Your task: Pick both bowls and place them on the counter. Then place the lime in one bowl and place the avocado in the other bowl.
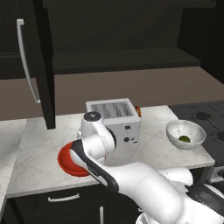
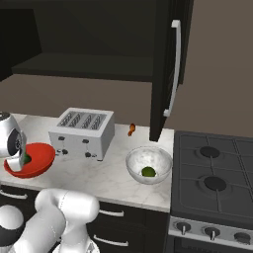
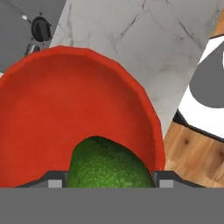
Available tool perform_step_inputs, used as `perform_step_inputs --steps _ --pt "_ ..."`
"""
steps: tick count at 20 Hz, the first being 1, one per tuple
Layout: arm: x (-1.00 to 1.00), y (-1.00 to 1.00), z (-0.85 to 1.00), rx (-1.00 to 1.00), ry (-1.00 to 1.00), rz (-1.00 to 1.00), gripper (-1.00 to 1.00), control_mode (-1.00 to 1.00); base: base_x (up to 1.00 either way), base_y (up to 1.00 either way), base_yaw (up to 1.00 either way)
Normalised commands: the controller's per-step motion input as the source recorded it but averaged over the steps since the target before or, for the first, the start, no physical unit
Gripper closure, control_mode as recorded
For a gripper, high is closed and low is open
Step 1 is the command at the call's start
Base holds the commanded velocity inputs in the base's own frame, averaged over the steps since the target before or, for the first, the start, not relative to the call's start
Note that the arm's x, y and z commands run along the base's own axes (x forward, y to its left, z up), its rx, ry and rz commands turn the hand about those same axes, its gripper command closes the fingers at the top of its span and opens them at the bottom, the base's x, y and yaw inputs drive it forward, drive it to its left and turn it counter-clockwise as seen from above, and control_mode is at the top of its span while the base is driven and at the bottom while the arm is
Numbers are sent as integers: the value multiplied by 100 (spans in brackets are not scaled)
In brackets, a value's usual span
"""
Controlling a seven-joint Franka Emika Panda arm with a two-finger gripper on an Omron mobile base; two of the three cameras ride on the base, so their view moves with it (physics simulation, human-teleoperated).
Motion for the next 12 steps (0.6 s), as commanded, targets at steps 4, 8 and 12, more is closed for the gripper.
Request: perform_step_inputs --steps 4,8,12 --pt "24 18 -25 0 6 0 100 -100 0 0 0" --pt "27 21 -26 0 4 -3 100 -100 0 0 0" --pt "23 21 -24 0 1 -5 100 -100 0 0 0"
